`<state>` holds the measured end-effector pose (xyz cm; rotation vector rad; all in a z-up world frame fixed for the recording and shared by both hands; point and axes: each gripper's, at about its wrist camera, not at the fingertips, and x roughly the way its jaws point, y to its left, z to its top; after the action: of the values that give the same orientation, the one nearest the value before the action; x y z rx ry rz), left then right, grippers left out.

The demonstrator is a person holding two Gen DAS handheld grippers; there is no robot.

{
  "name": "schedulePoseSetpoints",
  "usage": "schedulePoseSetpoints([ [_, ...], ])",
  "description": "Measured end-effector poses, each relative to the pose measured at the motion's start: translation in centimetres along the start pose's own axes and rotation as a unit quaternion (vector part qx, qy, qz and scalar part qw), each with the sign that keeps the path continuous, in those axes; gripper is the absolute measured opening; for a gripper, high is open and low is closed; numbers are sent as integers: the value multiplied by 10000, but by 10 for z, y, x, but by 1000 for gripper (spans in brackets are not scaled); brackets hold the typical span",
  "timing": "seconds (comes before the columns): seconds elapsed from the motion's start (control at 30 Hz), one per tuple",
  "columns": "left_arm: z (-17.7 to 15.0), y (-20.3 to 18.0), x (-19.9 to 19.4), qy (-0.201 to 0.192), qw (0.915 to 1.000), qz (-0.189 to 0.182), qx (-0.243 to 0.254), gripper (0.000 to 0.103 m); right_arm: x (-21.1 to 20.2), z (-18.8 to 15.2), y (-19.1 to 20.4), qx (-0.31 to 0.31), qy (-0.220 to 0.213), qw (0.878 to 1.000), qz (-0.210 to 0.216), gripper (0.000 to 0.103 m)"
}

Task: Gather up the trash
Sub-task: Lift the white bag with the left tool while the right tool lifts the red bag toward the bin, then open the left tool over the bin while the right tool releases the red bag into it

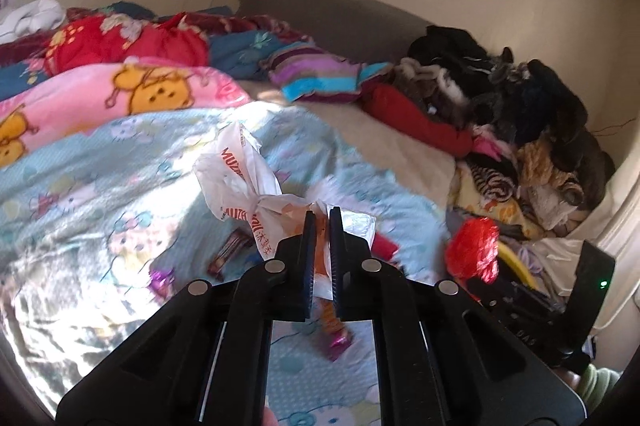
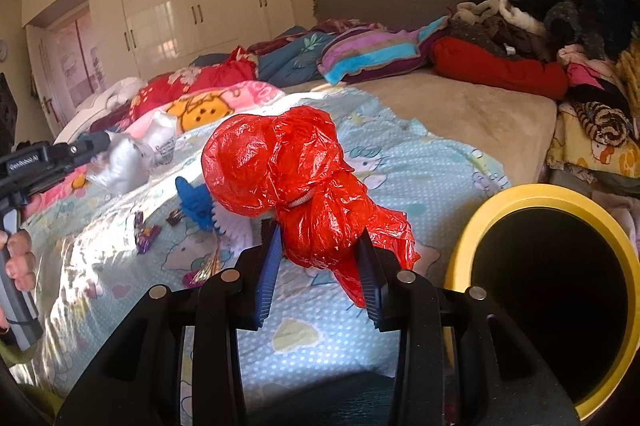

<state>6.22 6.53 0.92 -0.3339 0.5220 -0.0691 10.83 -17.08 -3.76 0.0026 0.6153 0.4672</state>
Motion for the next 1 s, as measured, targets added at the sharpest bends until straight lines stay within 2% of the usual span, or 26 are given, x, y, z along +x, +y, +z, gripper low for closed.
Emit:
schedulePoseSetpoints([
  [0.27, 9, -48, 4, -75, 9980, -469, 424, 3, -16, 7, -21, 271, -182, 9992, -227, 35],
  [0.53, 1, -96, 19, 163, 9927, -966, 705, 2, -33, 10, -52, 669, -350, 9958, -510, 35],
  [1.0, -17, -163, 39, 411, 9810, -1553, 1088, 2, -62, 4, -108, 1260, -556, 9859, -954, 35],
])
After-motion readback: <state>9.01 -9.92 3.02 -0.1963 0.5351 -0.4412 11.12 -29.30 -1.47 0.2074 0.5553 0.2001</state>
